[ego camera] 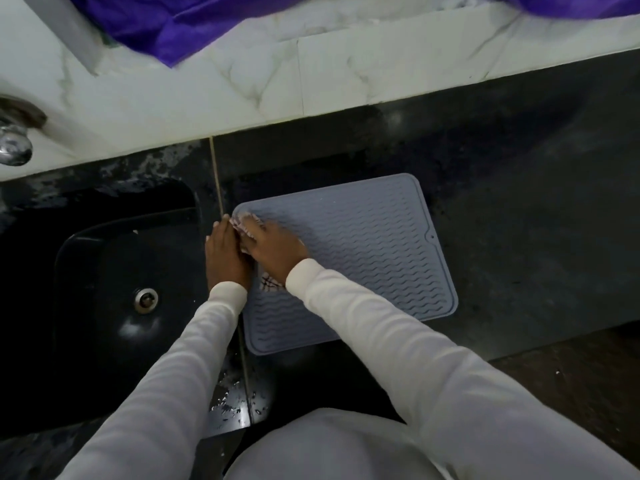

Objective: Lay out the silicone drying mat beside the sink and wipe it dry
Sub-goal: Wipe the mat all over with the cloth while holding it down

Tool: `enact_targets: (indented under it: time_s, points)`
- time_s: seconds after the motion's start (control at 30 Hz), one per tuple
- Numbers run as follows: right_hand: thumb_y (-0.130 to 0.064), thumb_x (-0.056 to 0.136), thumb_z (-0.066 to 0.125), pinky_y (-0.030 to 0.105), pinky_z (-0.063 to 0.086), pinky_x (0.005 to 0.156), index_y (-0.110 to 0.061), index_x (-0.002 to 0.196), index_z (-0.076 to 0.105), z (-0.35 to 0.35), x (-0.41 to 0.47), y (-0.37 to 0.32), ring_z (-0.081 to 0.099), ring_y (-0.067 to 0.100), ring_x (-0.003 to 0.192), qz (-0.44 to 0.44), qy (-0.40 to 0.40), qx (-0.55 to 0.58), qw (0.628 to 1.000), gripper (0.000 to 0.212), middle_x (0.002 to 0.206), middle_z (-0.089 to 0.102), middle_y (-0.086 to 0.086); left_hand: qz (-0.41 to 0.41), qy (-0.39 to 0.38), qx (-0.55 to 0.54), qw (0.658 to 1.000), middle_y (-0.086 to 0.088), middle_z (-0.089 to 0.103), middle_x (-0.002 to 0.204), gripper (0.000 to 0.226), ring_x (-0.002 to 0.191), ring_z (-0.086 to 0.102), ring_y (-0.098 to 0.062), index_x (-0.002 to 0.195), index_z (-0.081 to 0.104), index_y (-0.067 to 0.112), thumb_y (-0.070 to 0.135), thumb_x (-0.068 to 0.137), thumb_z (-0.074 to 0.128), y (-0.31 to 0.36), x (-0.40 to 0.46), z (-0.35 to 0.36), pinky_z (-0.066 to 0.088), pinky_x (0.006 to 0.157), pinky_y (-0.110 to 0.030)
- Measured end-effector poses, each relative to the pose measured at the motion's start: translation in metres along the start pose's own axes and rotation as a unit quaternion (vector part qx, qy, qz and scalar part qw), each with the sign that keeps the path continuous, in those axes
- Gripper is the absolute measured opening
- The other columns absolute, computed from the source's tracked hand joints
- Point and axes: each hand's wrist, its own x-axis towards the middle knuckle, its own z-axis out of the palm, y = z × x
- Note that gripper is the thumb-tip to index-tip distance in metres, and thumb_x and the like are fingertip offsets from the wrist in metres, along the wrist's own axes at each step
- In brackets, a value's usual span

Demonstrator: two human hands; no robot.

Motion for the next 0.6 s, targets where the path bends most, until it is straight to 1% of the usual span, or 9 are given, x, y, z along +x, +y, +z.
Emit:
enact_targets:
  time_s: [0.1, 0.17, 0.23, 0.3, 0.33, 0.37, 0.43, 0.53, 0.6]
  points:
    - [-0.035, 0.095, 0.051, 0.049, 0.04, 0.106, -0.021, 0.152, 0.013, -0.012, -0.011, 0.032, 0.034, 0.03, 0.139, -0.066, -0.028, -0.126, 0.989, 0.07, 0.159, 0.019, 0.007, -0.021, 0.003, 0.026, 0.999, -0.007, 0.03, 0.153, 0.05, 0.143, 0.022, -0.025, 0.145, 0.032, 0.012, 0.017, 0.096, 0.04, 0.008, -0.004, 0.003, 0.013, 0.119, -0.042]
    - [-0.034, 0.088, 0.063, 0.05, 0.045, 0.101, -0.02, 0.153, 0.009, -0.02, -0.015, 0.054, 0.036, 0.034, 0.136, -0.096, -0.039, -0.197, 0.975, 0.085, 0.16, 0.014, 0.009, -0.031, 0.01, 0.057, 0.998, -0.005, 0.026, 0.155, 0.054, 0.144, 0.02, -0.025, 0.148, 0.025, 0.017, 0.02, 0.096, 0.039, 0.01, -0.006, 0.006, 0.012, 0.119, -0.041]
    - [-0.028, 0.088, 0.064, 0.051, 0.048, 0.096, -0.022, 0.153, 0.008, -0.031, -0.02, 0.07, 0.039, 0.037, 0.131, -0.109, -0.034, -0.229, 0.967, 0.085, 0.16, 0.012, 0.009, -0.024, 0.012, 0.081, 0.996, -0.005, 0.024, 0.156, 0.058, 0.144, 0.019, -0.028, 0.149, 0.023, 0.024, 0.019, 0.094, 0.044, 0.011, -0.007, 0.008, 0.012, 0.119, -0.043]
    - [-0.022, 0.09, 0.061, 0.052, 0.046, 0.095, -0.024, 0.153, 0.007, -0.048, -0.027, 0.085, 0.038, 0.039, 0.13, -0.115, -0.037, -0.245, 0.962, 0.083, 0.16, 0.01, 0.009, -0.015, 0.008, 0.081, 0.997, -0.005, 0.023, 0.156, 0.059, 0.144, 0.016, -0.029, 0.147, 0.027, 0.03, 0.015, 0.094, 0.048, 0.011, -0.008, 0.008, 0.012, 0.119, -0.044]
    - [-0.022, 0.093, 0.057, 0.052, 0.044, 0.097, -0.025, 0.154, 0.006, -0.056, -0.031, 0.092, 0.037, 0.04, 0.131, -0.107, -0.04, -0.245, 0.963, 0.079, 0.16, 0.011, 0.01, -0.026, 0.01, 0.067, 0.997, -0.003, 0.022, 0.156, 0.058, 0.145, 0.013, -0.027, 0.147, 0.026, 0.034, 0.016, 0.096, 0.047, 0.013, -0.01, 0.007, 0.008, 0.119, -0.041]
    - [-0.024, 0.096, 0.053, 0.051, 0.042, 0.099, -0.025, 0.154, 0.007, -0.063, -0.036, 0.099, 0.036, 0.04, 0.132, -0.09, -0.041, -0.231, 0.968, 0.074, 0.159, 0.015, 0.012, -0.034, 0.013, 0.057, 0.998, -0.001, 0.022, 0.157, 0.057, 0.145, 0.012, -0.026, 0.147, 0.025, 0.037, 0.018, 0.097, 0.045, 0.014, -0.012, 0.006, 0.006, 0.118, -0.039]
    - [-0.029, 0.098, 0.049, 0.05, 0.041, 0.101, -0.028, 0.153, 0.009, -0.076, -0.044, 0.115, 0.037, 0.04, 0.132, -0.066, -0.039, -0.206, 0.975, 0.068, 0.155, 0.023, 0.015, -0.028, 0.019, 0.068, 0.997, -0.002, 0.022, 0.157, 0.055, 0.145, 0.012, -0.025, 0.148, 0.025, 0.036, 0.02, 0.098, 0.043, 0.014, -0.013, 0.008, 0.006, 0.119, -0.04]
    - [-0.022, 0.088, 0.065, 0.054, 0.048, 0.093, -0.037, 0.151, 0.012, -0.101, -0.057, 0.143, 0.037, 0.041, 0.13, -0.072, -0.027, -0.234, 0.969, 0.083, 0.158, 0.017, 0.007, -0.028, 0.017, 0.076, 0.997, -0.004, 0.023, 0.156, 0.052, 0.145, 0.013, -0.027, 0.148, 0.027, 0.032, 0.021, 0.098, 0.039, 0.013, -0.011, 0.013, 0.007, 0.119, -0.043]
    - [-0.025, 0.083, 0.071, 0.055, 0.046, 0.095, -0.038, 0.151, 0.013, -0.124, -0.069, 0.164, 0.037, 0.042, 0.129, -0.023, -0.018, -0.23, 0.973, 0.09, 0.159, 0.017, 0.006, -0.028, 0.02, 0.068, 0.997, -0.005, 0.024, 0.156, 0.052, 0.145, 0.014, -0.028, 0.147, 0.03, 0.03, 0.019, 0.098, 0.04, 0.013, -0.01, 0.014, 0.006, 0.119, -0.043]
